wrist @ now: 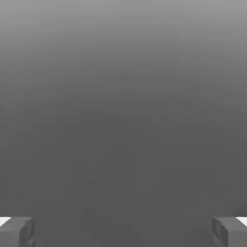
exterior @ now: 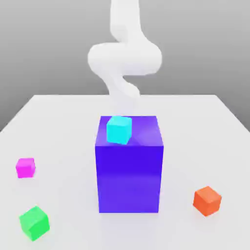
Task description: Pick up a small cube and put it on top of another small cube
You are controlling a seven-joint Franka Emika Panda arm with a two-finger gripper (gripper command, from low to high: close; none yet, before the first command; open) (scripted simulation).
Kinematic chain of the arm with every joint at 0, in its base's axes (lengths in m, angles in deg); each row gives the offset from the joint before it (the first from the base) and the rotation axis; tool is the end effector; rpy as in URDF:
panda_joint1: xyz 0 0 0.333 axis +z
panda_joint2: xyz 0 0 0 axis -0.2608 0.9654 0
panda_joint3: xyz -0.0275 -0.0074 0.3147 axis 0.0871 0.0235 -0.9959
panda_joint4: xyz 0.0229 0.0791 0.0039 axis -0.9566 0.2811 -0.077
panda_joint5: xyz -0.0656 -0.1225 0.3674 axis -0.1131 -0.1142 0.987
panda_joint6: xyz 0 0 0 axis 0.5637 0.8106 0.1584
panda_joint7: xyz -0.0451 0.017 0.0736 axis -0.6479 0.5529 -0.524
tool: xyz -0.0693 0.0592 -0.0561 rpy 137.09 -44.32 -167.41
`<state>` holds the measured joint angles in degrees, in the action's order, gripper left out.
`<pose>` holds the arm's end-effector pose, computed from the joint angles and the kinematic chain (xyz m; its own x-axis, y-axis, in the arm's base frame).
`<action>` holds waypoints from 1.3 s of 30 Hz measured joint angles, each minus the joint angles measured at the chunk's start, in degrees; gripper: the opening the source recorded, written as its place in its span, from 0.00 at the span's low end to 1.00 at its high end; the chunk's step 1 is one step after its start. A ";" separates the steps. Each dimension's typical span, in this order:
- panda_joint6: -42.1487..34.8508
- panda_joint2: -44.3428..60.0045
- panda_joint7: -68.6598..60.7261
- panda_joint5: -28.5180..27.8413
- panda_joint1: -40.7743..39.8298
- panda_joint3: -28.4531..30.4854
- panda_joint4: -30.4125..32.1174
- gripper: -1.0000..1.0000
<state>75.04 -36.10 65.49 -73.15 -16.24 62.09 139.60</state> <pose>0.3767 -0.0384 0.6658 0.5183 -0.6969 0.4957 -0.5400 -0.7162 -0.4422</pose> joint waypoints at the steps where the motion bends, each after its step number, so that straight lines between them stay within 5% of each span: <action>1: 1.20 1.94 -1.99 -0.81 -0.50 1.59 1.03 0.50; 14: 15.73 24.70 -29.91 -5.22 -6.36 24.48 13.40 0.50; 21: 23.78 38.80 -52.74 3.40 -10.58 35.82 20.13 0.50; 24: 26.88 45.68 -65.89 12.21 -15.71 34.41 22.65 0.50; 30: 34.67 58.46 -82.99 32.23 -31.05 15.87 20.13 0.50; 31: 36.03 60.23 -84.85 34.55 -33.71 12.72 19.56 0.00; 39: 35.27 59.36 -83.89 33.35 -32.65 14.04 19.88 0.00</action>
<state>110.31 23.26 -18.40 -39.80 -48.90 76.13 159.48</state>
